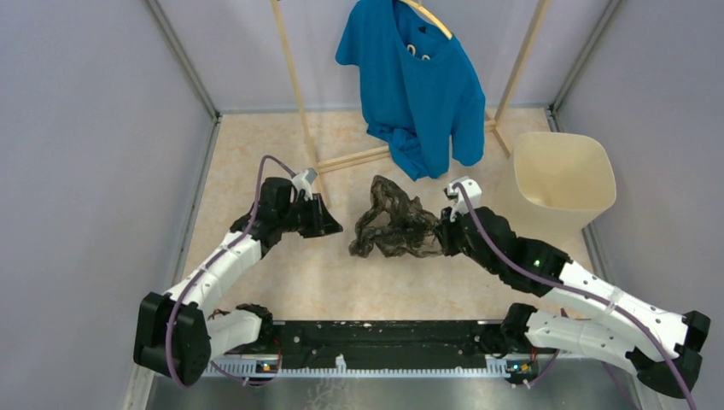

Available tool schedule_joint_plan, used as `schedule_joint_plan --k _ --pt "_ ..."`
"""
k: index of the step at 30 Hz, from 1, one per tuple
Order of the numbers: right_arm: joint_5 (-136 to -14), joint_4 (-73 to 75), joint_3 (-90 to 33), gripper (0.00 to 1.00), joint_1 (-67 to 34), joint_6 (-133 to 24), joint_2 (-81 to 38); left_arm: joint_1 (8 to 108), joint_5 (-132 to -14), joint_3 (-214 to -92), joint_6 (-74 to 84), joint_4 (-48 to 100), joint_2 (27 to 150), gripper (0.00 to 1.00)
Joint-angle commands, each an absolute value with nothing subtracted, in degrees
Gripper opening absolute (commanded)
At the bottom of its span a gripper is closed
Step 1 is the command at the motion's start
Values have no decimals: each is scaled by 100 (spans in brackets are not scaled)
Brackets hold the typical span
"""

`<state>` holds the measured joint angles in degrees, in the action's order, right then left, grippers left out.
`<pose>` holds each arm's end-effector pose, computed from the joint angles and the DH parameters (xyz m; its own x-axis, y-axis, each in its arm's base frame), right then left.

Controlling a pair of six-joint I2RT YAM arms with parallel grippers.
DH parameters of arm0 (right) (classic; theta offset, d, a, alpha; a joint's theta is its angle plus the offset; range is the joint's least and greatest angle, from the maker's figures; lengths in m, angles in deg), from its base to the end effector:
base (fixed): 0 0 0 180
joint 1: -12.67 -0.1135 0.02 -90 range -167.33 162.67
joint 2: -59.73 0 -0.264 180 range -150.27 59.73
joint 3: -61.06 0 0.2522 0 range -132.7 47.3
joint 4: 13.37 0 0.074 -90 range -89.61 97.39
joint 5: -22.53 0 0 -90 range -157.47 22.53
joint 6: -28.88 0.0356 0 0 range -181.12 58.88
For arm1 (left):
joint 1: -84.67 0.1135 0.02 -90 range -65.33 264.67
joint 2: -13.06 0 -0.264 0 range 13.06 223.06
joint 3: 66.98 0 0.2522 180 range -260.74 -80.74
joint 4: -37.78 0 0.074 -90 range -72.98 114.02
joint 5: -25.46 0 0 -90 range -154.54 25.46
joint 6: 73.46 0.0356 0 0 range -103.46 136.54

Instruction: Put the trash bags into the trash bin

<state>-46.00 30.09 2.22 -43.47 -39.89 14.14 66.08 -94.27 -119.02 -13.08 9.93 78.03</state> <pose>0.1074 0.1367 0.3060 -0.4773 -0.1066 -0.8722 -0.4545 0.8795 0.1413 0.2157 -0.0912 0.2277 -0.8509 -0.1666 -0.4982 0.2441 0.7144 -0.6558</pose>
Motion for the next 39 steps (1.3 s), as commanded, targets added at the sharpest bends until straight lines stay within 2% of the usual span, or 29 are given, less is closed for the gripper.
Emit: schedule_joint_plan --k 1,5,11,14,16,17,19,23,25,29,33,37,39 --pt "-4185 3739 -428 0 -4394 -4452 1424 6602 -9313 -12443 -731 437 7536 28" --pt "-3945 4101 -903 0 -4394 -4491 1471 6600 -9222 -12620 -548 101 7423 30" --pt "-3951 4541 -1675 0 -4406 -4279 866 6599 -10076 -12608 -644 317 7086 54" --pt "-3954 4714 -1939 0 -4604 -4090 153 6595 -10136 -12568 -769 386 6864 59" --pt "-4420 4226 -1757 0 -4836 -4107 -181 6595 -9701 -12547 -794 221 6694 63" --pt "-5030 3851 -1619 2 -4866 -4112 -338 6595 -9343 -12516 -852 107 6601 66" --pt "-6291 2488 -1208 11 -4868 -3909 -662 6595 -8542 -12373 -1065 -61 6369 72" --pt "-8618 -331 -427 31 -4868 -2877 -1421 6595 -7795 -11976 -1610 -226 5993 78" --pt "-9174 -724 -558 41 -4868 -2723 -1861 6602 -7681 -11841 -1780 -274 5811 80" --pt "-8768 458 -1254 61 -4859 -3280 -2145 6603 -7647 -11658 -1927 -305 5459 87" --pt "-8346 998 -1350 81 -4859 -3627 -1644 6598 -8023 -11449 -1914 -58 5444 92" --pt "-7599 1532 -1202 87 -4859 -3826 -1129 6600 -8496 -11240 -1906 289 5770 98" --pt "-7149 1663 -954 89 -4851 -3820 -900 6595 -8625 -11176 -1952 374 5967 98"
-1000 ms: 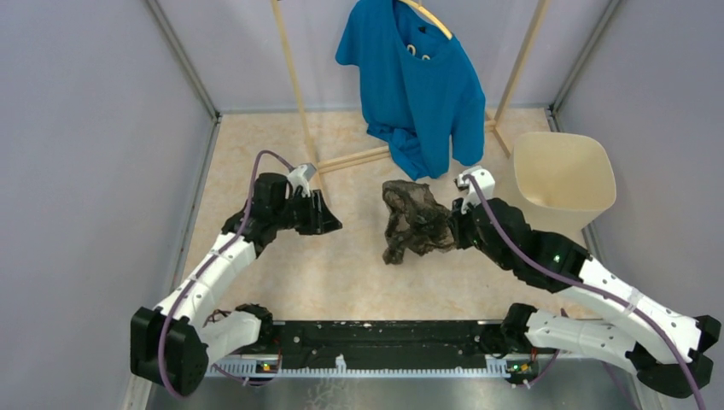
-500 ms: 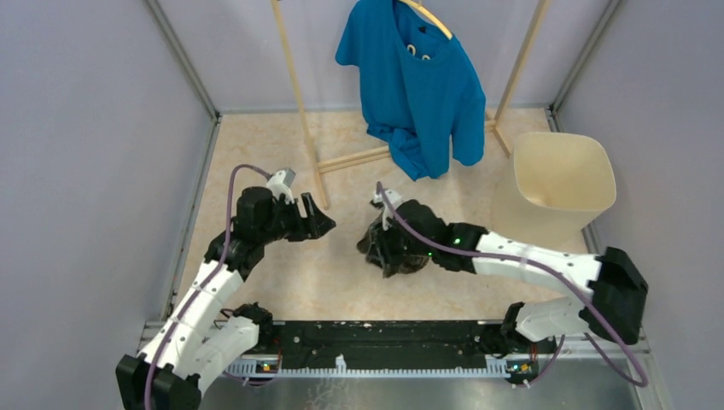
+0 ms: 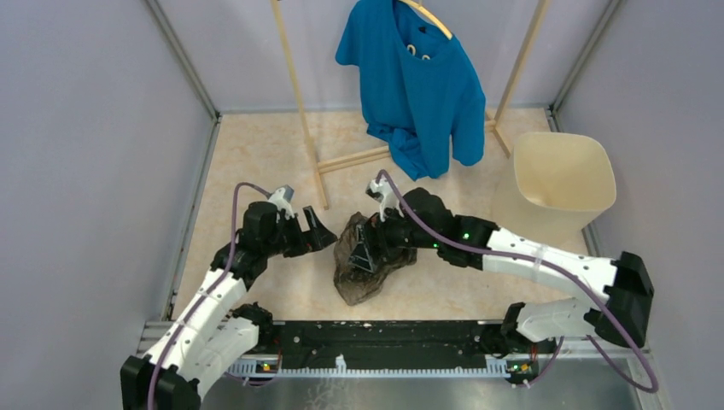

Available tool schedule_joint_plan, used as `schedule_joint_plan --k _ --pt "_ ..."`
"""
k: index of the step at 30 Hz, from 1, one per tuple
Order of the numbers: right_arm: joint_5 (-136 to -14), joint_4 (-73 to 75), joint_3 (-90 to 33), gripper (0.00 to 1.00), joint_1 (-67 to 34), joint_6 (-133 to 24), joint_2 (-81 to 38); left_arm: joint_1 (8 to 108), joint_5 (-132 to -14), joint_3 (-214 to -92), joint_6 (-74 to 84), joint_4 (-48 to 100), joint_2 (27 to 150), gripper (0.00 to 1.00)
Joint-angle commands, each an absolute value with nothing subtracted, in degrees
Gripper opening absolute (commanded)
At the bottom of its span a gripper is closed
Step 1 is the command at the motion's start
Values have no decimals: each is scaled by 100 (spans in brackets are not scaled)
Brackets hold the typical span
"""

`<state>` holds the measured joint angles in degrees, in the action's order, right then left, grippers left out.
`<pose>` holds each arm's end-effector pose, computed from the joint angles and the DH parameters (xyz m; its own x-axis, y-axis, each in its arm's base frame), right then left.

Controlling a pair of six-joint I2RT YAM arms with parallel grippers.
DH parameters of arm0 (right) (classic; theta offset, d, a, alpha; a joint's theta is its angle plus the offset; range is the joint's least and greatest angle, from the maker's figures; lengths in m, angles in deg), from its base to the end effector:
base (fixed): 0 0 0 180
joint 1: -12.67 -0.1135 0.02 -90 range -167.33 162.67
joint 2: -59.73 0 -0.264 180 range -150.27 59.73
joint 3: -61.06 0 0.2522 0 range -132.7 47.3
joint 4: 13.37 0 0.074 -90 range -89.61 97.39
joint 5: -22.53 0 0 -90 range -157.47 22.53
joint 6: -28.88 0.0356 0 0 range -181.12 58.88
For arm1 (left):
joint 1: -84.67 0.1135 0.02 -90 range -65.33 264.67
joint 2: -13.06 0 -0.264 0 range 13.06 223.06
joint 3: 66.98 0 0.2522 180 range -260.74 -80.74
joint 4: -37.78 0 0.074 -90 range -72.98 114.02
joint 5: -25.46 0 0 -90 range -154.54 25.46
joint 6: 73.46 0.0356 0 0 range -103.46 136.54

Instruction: Put the trash bags into the trash bin

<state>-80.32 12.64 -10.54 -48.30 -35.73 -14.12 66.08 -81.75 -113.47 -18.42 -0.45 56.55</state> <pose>0.1359 0.2612 0.3057 -0.6138 -0.2446 -0.7506 -0.7575 0.4502 0.4728 0.1564 -0.0637 0.2461 -0.7539 -0.3239 -0.5716 0.1240 0.7842 -0.6079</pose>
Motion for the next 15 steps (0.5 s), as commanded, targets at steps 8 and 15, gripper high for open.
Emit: schedule_joint_plan --k 8,15 --pt "-5797 2133 -21 91 -4516 -3354 -436 6599 -8788 -11090 -1784 1270 7092 95" --pt "-6321 1500 712 87 -3794 -3143 -495 6574 -9379 -11489 -1608 2282 9052 83"
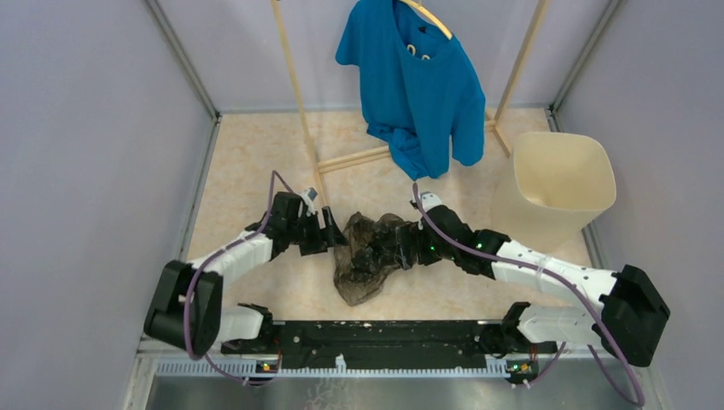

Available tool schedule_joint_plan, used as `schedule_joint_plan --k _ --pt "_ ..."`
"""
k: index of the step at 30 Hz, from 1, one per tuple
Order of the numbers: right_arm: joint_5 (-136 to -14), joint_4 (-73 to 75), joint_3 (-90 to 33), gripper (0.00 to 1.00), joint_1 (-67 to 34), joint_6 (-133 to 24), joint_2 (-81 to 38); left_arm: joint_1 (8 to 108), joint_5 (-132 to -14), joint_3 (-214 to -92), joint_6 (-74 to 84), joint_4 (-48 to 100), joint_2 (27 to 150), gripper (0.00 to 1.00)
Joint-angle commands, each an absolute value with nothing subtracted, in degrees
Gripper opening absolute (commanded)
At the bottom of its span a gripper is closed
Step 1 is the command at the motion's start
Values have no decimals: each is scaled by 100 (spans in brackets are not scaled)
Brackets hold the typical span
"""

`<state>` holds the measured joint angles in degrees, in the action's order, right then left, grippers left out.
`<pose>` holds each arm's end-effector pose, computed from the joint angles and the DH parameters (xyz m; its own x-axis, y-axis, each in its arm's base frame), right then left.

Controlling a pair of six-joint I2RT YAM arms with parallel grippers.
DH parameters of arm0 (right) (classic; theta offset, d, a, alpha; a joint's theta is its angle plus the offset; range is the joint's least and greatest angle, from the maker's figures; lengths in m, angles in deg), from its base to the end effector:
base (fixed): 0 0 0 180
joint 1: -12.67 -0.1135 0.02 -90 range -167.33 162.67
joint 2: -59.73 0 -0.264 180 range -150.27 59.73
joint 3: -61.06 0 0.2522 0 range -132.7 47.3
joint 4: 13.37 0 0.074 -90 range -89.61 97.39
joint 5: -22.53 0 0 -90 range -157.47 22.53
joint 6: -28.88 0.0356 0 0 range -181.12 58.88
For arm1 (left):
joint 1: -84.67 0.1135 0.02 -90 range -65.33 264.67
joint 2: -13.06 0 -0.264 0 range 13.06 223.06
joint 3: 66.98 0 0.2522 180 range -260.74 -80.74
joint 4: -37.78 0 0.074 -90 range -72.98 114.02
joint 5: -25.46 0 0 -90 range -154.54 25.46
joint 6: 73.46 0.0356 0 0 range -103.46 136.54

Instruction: Put the trash bags into the trash bin

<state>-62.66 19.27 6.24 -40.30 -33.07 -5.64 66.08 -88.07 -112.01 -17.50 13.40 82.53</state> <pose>0.1456 0.1880 0.2324 -0.7205 -0.1771 -0.6704 -0.4757 0.8296 0.2922 0.2108 -0.0859 0.1761 -0.8942 -0.2407 -0.3774 0.0493 0.7850 -0.6176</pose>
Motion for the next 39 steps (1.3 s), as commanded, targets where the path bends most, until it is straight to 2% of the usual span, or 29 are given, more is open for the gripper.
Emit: schedule_joint_plan --k 1,4,6,11,12,16,23,26,30,35,39 --pt "-6307 1450 720 87 -3784 -3157 -547 6558 -9475 -11510 -1646 2350 9278 79" --pt "-6252 1202 794 82 -3771 -3191 -752 6535 -9389 -11508 -1723 2646 9602 61" --pt "-6156 1028 831 73 -3754 -3180 -908 6533 -9274 -11458 -1782 2710 9570 48" --pt "-5743 908 828 23 -3753 -3230 -989 6548 -8839 -11427 -1803 2530 9107 7" --pt "-5627 956 809 16 -3748 -3267 -929 6543 -8717 -11485 -1756 2445 8954 1" --pt "-5090 1568 496 0 -3756 -3588 -478 6542 -8301 -11884 -1518 1742 8379 0" --pt "-3708 2984 -360 0 -3750 -4020 539 6559 -7026 -12865 -1242 531 6989 0" --pt "-3906 3064 -433 0 -3756 -4121 1042 6554 -6841 -12887 -1250 527 6335 0" --pt "-4480 2629 237 0 -3748 -3980 1382 6558 -6903 -12204 -1666 643 5813 0" --pt "-4876 2430 931 0 -3744 -3252 1072 6560 -7322 -11302 -2190 139 6087 0" --pt "-4804 2401 636 0 -3668 -3455 949 6560 -7292 -11660 -1936 37 6208 0"
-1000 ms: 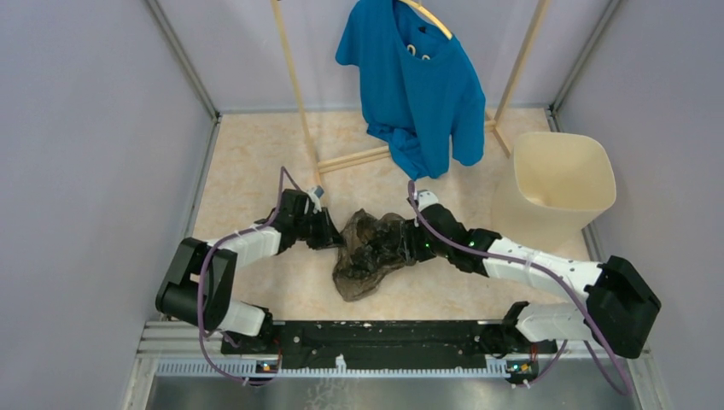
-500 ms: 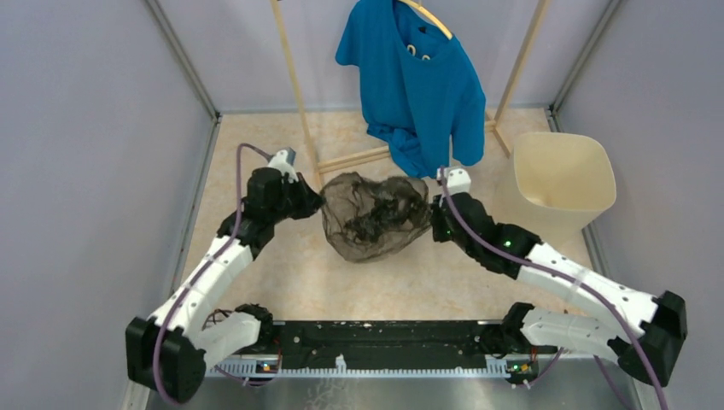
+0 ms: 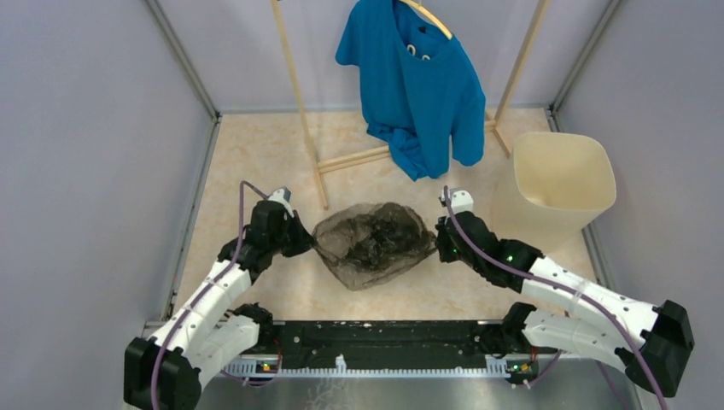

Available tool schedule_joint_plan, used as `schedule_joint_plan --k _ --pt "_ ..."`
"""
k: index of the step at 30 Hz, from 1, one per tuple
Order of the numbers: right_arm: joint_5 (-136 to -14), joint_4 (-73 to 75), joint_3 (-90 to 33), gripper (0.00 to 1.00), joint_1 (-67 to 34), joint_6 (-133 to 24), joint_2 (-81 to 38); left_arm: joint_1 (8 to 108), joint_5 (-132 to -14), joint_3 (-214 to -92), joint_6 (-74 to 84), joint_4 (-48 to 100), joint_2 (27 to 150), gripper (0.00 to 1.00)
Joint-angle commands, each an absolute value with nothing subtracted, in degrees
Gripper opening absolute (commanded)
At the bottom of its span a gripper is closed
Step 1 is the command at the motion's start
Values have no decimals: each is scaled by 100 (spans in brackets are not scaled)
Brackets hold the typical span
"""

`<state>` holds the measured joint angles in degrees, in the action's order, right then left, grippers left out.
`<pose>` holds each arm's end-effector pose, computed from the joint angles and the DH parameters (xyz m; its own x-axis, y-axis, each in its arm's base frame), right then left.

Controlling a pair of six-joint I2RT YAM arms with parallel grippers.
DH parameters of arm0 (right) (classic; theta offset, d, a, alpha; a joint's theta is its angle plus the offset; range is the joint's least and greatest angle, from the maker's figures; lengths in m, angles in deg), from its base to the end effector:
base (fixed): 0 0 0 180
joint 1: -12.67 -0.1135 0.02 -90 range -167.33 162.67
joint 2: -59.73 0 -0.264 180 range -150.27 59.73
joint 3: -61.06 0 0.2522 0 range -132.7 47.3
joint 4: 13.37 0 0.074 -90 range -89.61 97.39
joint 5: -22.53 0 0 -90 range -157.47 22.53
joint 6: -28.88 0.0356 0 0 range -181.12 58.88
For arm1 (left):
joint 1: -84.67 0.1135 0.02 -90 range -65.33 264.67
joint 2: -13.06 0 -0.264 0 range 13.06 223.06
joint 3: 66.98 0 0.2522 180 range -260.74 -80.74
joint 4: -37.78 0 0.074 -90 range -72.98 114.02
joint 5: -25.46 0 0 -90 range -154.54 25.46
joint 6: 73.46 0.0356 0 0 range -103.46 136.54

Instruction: Put the trash bags into the trash bin

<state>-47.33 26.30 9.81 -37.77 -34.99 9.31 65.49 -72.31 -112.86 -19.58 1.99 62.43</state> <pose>0.1290 0.1369 0.2533 -0.6022 -0.0797 -0.7944 -0.3206 0.9354 0.1492 0.1726 -0.0651 0.2293 -0.7332 -0.3634 -0.5748 -0.0097 0.8508 -0.5254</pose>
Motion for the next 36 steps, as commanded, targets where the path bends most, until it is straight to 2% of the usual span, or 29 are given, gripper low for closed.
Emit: schedule_joint_plan --k 1,4,7,10,13,17,20,23,26,29,34,36 --pt "-4808 2422 352 0 -3579 -3648 882 6560 -7254 -11948 -1810 79 6253 0" --pt "-4715 2688 -1018 0 -3412 -4354 486 6571 -7339 -13565 -1345 -53 6699 0" --pt "-4910 3181 -2781 0 -3415 -4852 107 6566 -8025 -15594 -1136 -440 7207 0" --pt "-5532 3055 -3589 0 -3418 -4955 253 6560 -8586 -16350 -1321 -89 7125 0" --pt "-5635 2749 -3140 0 -3418 -4823 676 6560 -8296 -15568 -1469 440 6482 0" --pt "-5282 2443 -1318 0 -3410 -4283 1310 6560 -7204 -13557 -1692 152 5623 0" --pt "-5722 2411 -23 0 -3409 -3549 1568 6560 -7289 -12113 -2005 -312 5296 0" --pt "-6225 2273 868 0 -3409 -2986 1856 6561 -7575 -11424 -2278 -554 4970 0" --pt "-6275 2313 880 0 -3416 -2942 2027 6560 -7657 -11481 -2241 -286 4680 0" --pt "-5971 2643 -344 0 -3409 -3562 1651 6560 -7695 -12408 -1913 -43 4961 0" --pt "-5987 3338 -3427 0 -3413 -4661 693 6560 -8099 -15903 -1044 -636 6378 0" --pt "-6244 3267 -4177 0 -3415 -4793 628 6560 -8249 -16777 -953 -687 6506 0"
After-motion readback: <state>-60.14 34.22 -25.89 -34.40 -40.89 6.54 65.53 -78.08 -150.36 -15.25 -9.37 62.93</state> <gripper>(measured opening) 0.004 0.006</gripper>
